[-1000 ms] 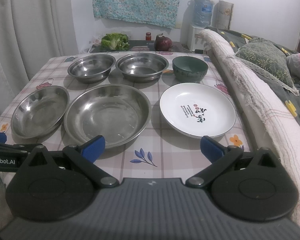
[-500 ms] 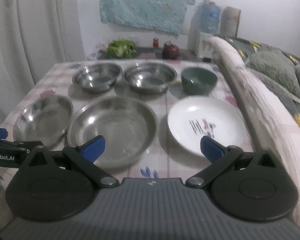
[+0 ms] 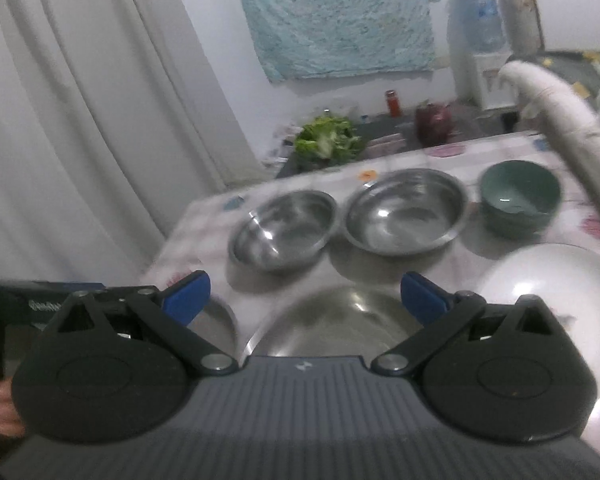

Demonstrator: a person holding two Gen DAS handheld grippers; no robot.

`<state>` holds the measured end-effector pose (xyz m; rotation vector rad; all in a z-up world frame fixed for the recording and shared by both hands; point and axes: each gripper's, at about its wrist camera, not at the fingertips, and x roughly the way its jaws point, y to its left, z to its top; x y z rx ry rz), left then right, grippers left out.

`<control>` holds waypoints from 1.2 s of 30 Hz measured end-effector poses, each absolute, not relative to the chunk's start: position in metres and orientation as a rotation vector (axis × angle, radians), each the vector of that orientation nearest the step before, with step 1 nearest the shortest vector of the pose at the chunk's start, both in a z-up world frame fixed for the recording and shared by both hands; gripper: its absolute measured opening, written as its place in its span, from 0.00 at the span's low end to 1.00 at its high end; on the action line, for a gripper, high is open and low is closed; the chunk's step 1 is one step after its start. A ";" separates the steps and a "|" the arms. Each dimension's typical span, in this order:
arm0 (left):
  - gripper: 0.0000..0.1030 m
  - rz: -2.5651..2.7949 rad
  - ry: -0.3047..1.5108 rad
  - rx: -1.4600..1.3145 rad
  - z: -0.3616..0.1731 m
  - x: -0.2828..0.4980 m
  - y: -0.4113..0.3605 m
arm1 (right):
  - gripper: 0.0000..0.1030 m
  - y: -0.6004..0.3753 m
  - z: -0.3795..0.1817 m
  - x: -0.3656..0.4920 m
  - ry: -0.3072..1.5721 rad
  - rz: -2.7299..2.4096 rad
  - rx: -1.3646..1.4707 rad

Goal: Organize plates and bowls

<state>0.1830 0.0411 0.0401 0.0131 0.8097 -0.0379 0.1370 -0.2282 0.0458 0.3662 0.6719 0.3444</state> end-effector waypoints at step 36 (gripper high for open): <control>0.23 0.050 1.098 0.141 -0.064 0.352 0.070 | 0.18 -0.161 -0.051 0.311 1.014 0.485 0.380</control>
